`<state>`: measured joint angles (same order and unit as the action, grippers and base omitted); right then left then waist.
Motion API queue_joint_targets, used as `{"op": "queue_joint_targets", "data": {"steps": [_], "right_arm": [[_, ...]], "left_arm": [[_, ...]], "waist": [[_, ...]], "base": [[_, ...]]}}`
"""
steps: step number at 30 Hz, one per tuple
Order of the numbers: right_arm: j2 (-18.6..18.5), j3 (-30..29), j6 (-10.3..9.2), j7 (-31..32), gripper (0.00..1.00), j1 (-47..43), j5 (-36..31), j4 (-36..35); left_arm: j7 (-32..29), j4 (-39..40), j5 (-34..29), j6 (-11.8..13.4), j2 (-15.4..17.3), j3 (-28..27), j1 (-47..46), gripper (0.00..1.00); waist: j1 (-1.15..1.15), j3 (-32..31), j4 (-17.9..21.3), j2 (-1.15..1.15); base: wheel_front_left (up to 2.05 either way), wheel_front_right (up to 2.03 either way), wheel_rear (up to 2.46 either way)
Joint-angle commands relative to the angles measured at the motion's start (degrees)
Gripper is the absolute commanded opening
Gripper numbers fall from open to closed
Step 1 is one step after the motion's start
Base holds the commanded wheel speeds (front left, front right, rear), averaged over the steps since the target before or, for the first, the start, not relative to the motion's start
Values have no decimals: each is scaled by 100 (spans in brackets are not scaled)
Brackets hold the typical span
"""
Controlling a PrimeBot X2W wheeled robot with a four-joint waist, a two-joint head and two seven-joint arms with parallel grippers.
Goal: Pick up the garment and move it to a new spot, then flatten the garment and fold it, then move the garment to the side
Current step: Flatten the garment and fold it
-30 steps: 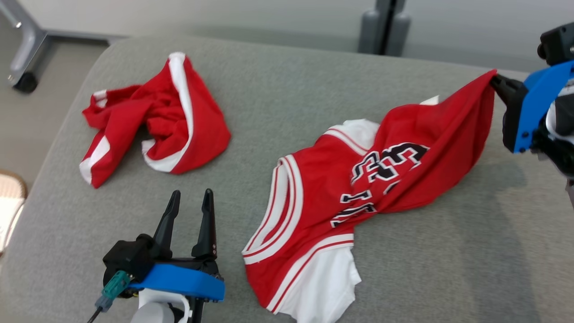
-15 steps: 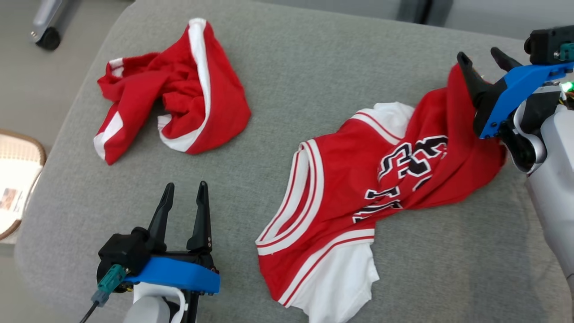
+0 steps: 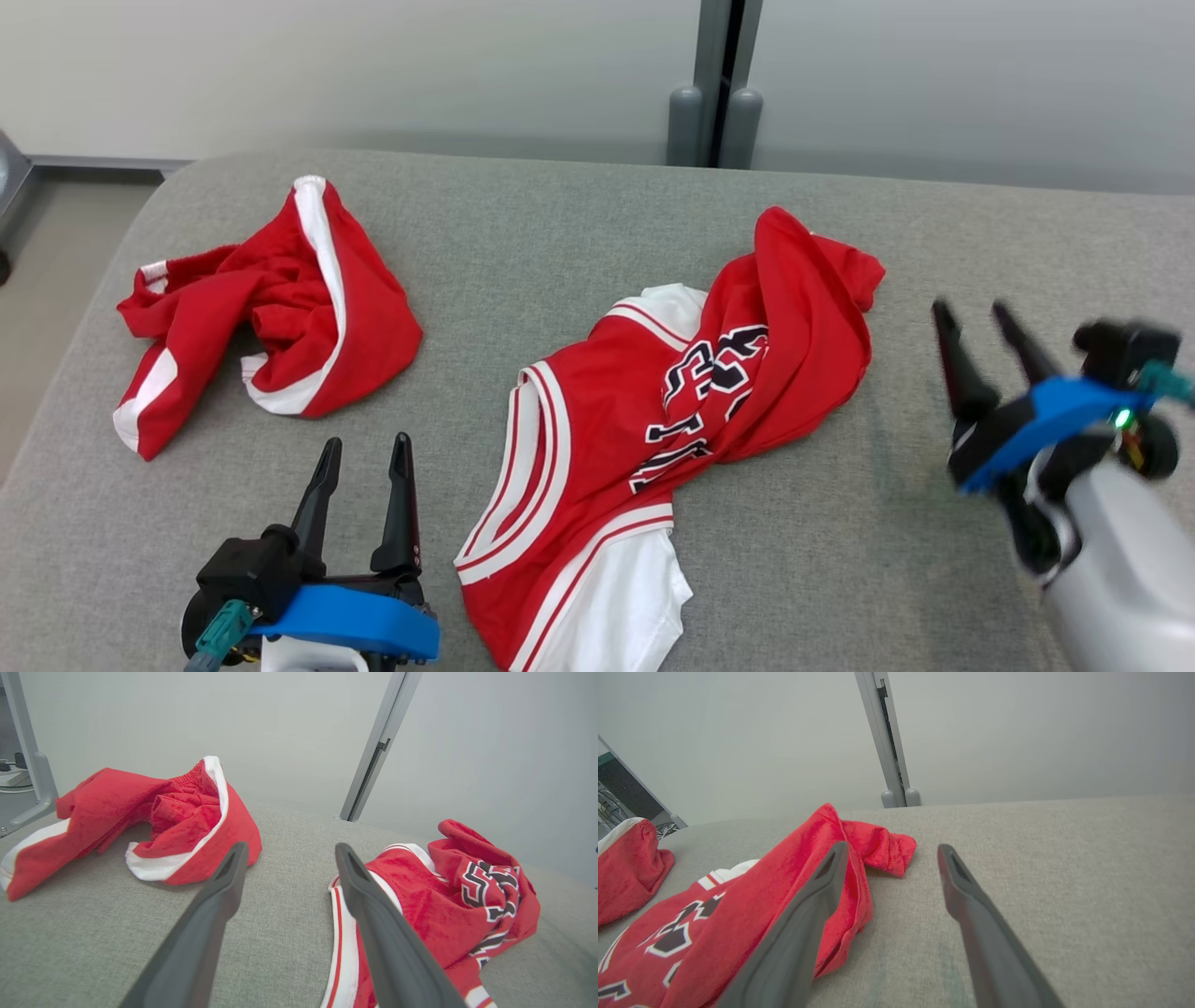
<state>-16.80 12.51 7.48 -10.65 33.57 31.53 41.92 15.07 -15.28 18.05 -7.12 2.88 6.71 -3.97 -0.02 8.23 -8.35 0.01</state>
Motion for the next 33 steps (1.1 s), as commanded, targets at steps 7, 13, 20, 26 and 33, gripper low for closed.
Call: {"op": "queue_joint_targets", "data": {"steps": [7, 13, 20, 26, 33], "right_arm": [[119, 277, 3, 279, 100, -716, -37, 34], [183, 618, 3, 1058, 100, -371, -6, 348], [182, 635, 2, 1209, 100, -17, 23, 729], [233, 318, 3, 1185, 100, 319, -162, 1328], [332, 180, 3, 1109, 0, 565, -164, 1624]], "left_arm": [[15, 11, -39, -44, 0, 15, 31, 100], [16, -38, 18, -51, 1, 56, -67, 100], [16, -73, 108, -40, 1, 90, -72, 100], [15, -78, 149, -41, -1, 104, -111, 100], [15, -57, 143, -42, -1, 83, -149, 100]], "waist": [[2, -3, 15, -1], [2, 73, -152, -1], [2, 156, -381, -1], [2, 217, -464, -1], [2, 325, -451, -1]], "base": [[0, 0, 0], [0, 0, 0], [0, 0, 0], [0, 0, 0], [0, 0, 0]]}}
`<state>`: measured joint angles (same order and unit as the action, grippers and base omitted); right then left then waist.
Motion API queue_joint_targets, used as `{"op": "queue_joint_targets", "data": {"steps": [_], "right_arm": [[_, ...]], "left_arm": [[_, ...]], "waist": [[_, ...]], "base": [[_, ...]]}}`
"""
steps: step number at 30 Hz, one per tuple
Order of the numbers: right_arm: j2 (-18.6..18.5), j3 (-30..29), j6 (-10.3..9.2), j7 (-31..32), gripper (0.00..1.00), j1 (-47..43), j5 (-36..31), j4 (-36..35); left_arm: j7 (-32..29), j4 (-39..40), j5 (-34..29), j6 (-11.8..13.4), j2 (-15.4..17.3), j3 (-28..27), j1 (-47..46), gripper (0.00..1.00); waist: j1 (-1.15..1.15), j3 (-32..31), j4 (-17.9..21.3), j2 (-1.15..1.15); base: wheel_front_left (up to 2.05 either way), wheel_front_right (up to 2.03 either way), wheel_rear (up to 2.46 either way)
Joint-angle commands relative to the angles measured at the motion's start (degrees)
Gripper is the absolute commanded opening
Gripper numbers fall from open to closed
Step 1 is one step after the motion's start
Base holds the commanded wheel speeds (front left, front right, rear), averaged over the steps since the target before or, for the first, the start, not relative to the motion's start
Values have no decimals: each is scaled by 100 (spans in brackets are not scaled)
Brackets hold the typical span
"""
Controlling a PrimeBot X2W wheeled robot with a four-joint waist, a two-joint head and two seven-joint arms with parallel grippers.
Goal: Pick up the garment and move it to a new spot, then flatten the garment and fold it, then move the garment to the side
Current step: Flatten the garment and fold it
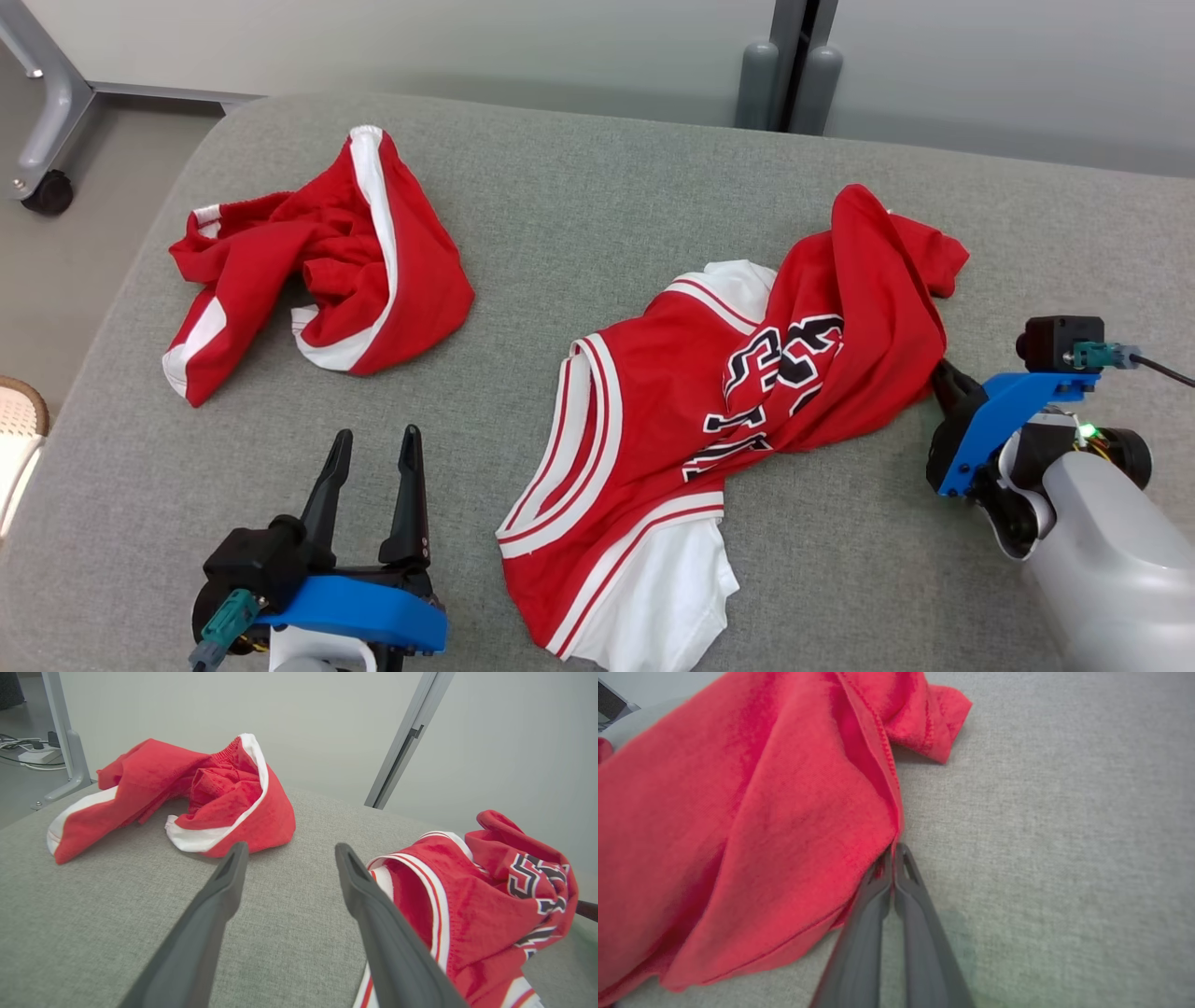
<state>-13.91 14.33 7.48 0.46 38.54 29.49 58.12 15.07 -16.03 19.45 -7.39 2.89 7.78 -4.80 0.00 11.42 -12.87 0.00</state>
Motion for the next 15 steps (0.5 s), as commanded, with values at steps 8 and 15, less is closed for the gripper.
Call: {"op": "queue_joint_targets", "data": {"steps": [8, 15], "right_arm": [[-9, 69, 3, -300, 0, 22, 166, -141], [-358, 355, 2, 168, 0, -373, 366, -1048]], "left_arm": [[16, -54, -53, -16, -2, -82, -14, 100], [16, -75, -109, -16, -3, -202, 167, 100]], "waist": [[0, -81, 120, 0], [0, -394, 441, 0]], "base": [[0, 0, 0], [0, 0, 0]]}}
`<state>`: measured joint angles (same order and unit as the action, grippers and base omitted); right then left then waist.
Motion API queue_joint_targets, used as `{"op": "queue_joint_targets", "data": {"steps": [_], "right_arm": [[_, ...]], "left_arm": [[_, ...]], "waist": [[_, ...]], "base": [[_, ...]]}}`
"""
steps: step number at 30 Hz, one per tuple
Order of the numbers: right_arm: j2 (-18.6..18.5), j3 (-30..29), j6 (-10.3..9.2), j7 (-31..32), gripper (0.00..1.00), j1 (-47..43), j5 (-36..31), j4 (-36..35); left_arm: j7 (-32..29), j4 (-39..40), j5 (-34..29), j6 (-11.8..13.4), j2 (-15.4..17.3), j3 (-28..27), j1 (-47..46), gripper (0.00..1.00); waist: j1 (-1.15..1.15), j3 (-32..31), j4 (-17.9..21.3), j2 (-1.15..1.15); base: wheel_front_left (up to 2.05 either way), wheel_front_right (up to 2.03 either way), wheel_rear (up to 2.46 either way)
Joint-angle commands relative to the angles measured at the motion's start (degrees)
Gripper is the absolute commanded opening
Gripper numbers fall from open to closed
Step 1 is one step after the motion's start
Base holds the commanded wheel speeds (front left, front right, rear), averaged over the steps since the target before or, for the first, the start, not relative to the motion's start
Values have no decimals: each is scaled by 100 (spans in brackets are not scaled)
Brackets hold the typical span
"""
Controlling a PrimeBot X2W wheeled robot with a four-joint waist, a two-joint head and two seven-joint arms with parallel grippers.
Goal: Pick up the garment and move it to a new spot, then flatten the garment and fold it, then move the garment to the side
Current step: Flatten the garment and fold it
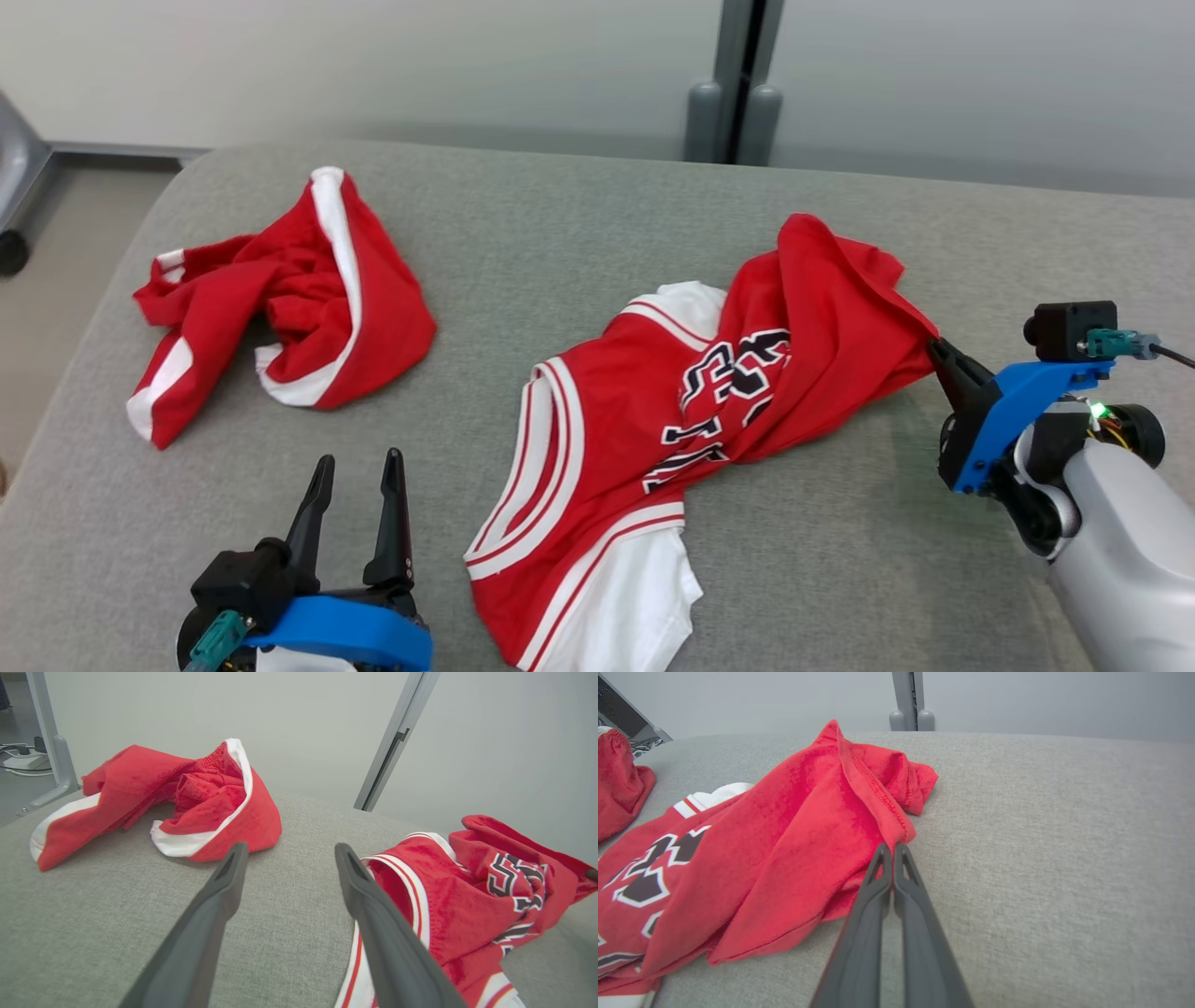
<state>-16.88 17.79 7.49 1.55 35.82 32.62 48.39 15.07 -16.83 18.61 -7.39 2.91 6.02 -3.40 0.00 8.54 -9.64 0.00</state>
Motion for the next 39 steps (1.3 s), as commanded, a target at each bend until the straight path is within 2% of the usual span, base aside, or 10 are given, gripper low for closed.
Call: {"op": "queue_joint_targets", "data": {"steps": [1, 5, 10, 15, 19, 26, 27, 28, 29, 39], "right_arm": [[-151, 35, 2, 213, 0, -174, 88, -287], [-524, 36, 2, 1004, 0, -582, 88, -1223], [-1115, -57, 1, 2609, 0, -1404, 175, -2717], [-1560, -672, 1, 4163, 0, -2386, 227, -3902], [-1620, -1332, 1, 5281, 0, -3090, 28, -4578], [-992, -2006, 1, 6213, 0, -3870, -495, -5278], [-908, -2064, 1, 6240, 17, -3933, -590, -5290], [-842, -2106, 1, 6221, 69, -3968, -688, -5321], [-765, -2163, 1, 6164, 100, -3965, -768, -5357], [-247, -2532, 1, 5101, 100, -3489, -1050, -6259]], "left_arm": [[15, 10, -32, -16, -3, -46, 66, 100], [16, 41, -46, -16, -4, -96, 169, 100], [15, 84, -54, -15, -5, -126, 232, 100], [15, 95, -61, -15, -2, -118, 244, 100], [15, 109, -67, -15, -4, -90, 195, 100], [15, 119, -93, -16, -3, -83, 78, 100], [16, 114, -99, -16, -4, -77, 69, 100], [15, 105, -105, -16, -3, -79, 65, 100], [15, 96, -111, -16, -3, -90, 66, 100], [15, 66, -254, -16, 34, -175, 200, 100]], "waist": [[0, -143, 183, 0], [0, -253, 406, 0], [0, -332, 599, 0], [0, -341, 668, 0], [0, -291, 668, 0], [0, -123, 657, 0], [0, -111, 658, 0], [0, -106, 661, 0], [0, -106, 670, 0], [0, -344, 855, 0]], "base": [[0, 0, 0], [0, 0, 0], [0, 0, 0], [0, 0, 0], [0, 0, 0], [0, 0, 0], [0, 0, 0], [0, 0, 0], [0, 0, 0], [0, 0, 0]]}}
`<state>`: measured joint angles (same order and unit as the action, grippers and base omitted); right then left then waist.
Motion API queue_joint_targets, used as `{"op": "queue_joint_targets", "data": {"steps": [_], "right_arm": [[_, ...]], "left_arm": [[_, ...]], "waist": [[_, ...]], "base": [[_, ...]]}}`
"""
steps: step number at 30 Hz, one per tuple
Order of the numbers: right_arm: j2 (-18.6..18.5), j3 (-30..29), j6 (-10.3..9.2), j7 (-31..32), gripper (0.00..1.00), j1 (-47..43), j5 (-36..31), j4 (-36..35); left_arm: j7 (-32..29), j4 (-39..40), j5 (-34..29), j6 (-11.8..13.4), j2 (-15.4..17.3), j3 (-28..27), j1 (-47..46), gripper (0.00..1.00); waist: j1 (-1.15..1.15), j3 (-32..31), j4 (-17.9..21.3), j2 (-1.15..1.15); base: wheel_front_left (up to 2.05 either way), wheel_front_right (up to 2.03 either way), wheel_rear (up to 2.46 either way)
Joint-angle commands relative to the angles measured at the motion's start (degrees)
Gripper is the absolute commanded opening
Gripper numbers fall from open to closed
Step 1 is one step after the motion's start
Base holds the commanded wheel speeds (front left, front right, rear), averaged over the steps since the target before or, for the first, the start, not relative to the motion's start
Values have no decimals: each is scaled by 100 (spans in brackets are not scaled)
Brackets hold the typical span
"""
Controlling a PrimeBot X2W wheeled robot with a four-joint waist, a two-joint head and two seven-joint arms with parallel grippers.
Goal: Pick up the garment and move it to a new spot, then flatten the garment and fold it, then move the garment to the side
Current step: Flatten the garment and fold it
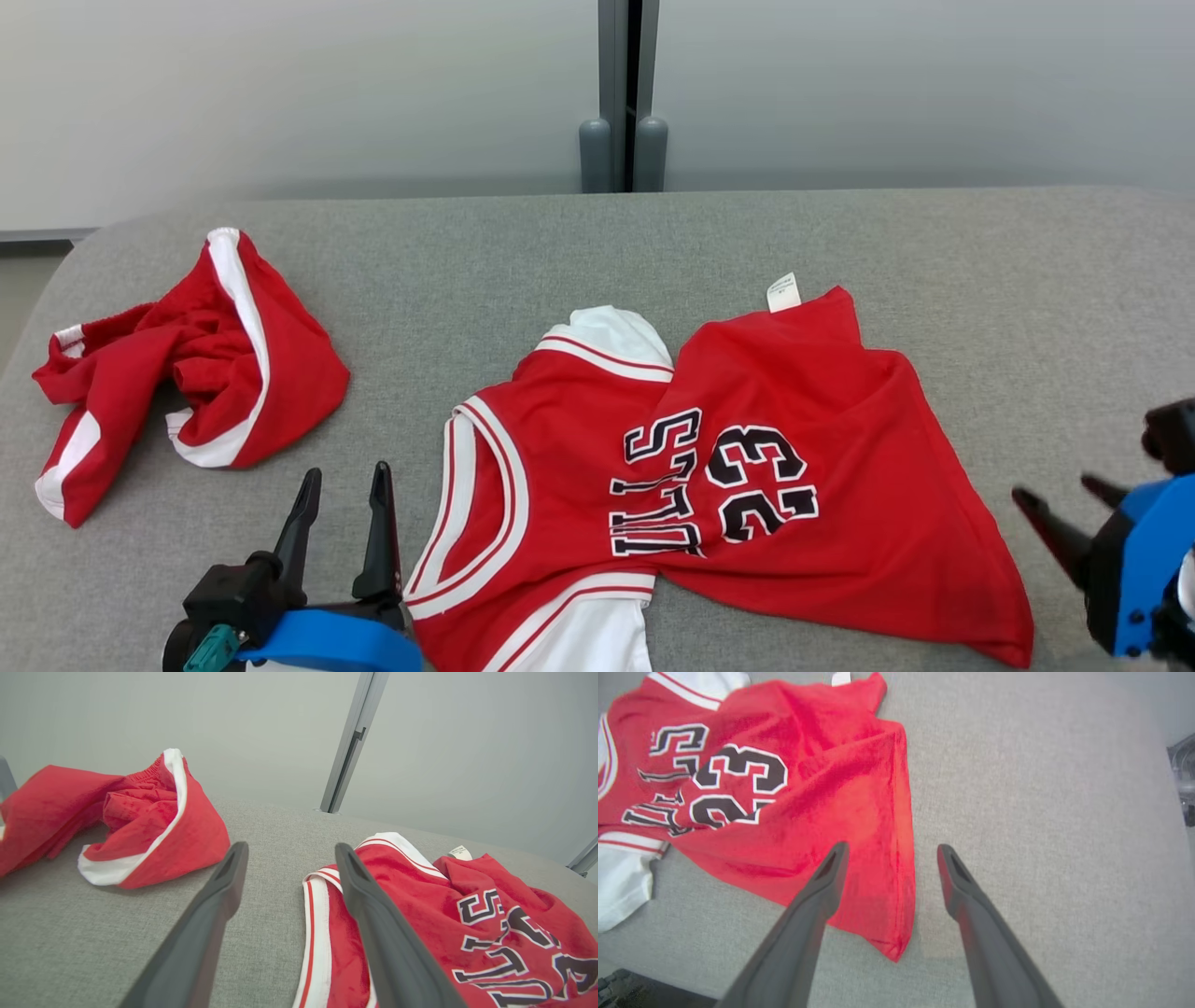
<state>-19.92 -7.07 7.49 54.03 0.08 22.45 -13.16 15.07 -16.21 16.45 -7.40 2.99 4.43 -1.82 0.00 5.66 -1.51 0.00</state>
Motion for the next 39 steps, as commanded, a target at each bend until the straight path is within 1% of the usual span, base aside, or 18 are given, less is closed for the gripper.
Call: {"op": "queue_joint_targets", "data": {"steps": [1, 3, 6, 8, 9, 10, 13, 14, 16, 19, 23, 27, 29, 31, 33, 35, 36, 39], "right_arm": [[98, -90, 1, -344, 100, 140, -59, -226], [188, -183, 1, -919, 100, 326, -177, -413], [517, -297, 1, -1991, 100, 515, -346, -370], [683, -301, 2, -2753, 100, 572, -531, -213], [845, -288, 2, -3187, 100, 615, -566, -106], [1002, -280, 1, -3592, 100, 631, -612, 37], [1280, -101, 1, -4580, 100, 459, -717, 580], [1280, -101, 1, -4580, 100, 459, -717, 580], [1358, 32, 1, -5123, 100, 305, -837, 1037], [1461, 133, 2, -5712, 100, 220, -762, 1671], [1507, 172, 2, -6197, 100, 408, -694, 2311], [1466, 293, 2, -6386, 100, 617, -647, 2667], [1397, 289, 2, -6451, 100, 712, -592, 2790], [1367, 271, 2, -6499, 100, 783, -571, 2882], [1340, 211, 2, -6530, 100, 850, -560, 2940], [1335, 147, 2, -6552, 100, 910, -595, 2959], [1341, 132, 2, -6556, 100, 934, -598, 2962], [1393, 194, 2, -6562, 100, 1046, -635, 2939]], "left_arm": [[16, 5, -42, -15, 28, -21, 54, 100], [16, 19, -44, -15, 39, -37, 62, 100], [15, 15, -26, -15, 73, -80, 77, 100], [16, 22, -21, -15, 83, -128, 96, 100], [15, 30, -16, -15, 77, -144, 99, 100], [16, 37, -14, -15, 73, -154, 107, 100], [16, 43, -18, -15, 80, -168, 131, 100], [16, 43, -18, -15, 80, -168, 131, 100], [15, 45, -29, -15, 78, -140, 151, 100], [16, 66, -24, -15, 104, -115, 165, 100], [15, 94, -28, -15, 119, -136, 200, 100], [15, 93, -50, -15, 163, -69, 147, 100], [15, 146, 185, -15, 150, 59, 13, 100], [-87, 94, 294, -15, 348, 301, -153, 100], [-381, 122, 454, -15, 574, 535, -401, 100], [-924, 179, 643, -15, 865, 820, -736, 100], [-1214, 223, 779, -14, 969, 875, -919, 100], [-2397, 290, 1275, -14, 1386, 1188, -1441, 100]], "waist": [[0, -84, 55, 0], [0, -117, 72, 0], [0, -162, 88, 0], [0, -210, 87, 0], [0, -226, 90, 0], [0, -243, 91, 0], [0, -301, 78, 0], [0, -301, 78, 0], [0, -340, 53, 0], [0, -357, 29, 0], [0, -331, 65, 0], [0, -301, 107, 0], [0, -281, 106, 0], [0, -260, 111, 0], [0, -238, 126, 0], [0, -218, 156, 0], [0, -203, 173, 0], [0, -114, 307, 0]], "base": [[0, 0, 0], [0, 0, 0], [0, 0, 0], [0, 0, 0], [0, 0, 0], [0, 0, 0], [0, 0, 0], [0, 0, 0], [0, 0, 0], [0, 0, 0], [0, 0, 0], [0, 0, 0], [0, 0, 0], [0, 0, 0], [0, 0, 0], [0, 0, 0], [0, 0, 0], [0, 0, 0]]}}
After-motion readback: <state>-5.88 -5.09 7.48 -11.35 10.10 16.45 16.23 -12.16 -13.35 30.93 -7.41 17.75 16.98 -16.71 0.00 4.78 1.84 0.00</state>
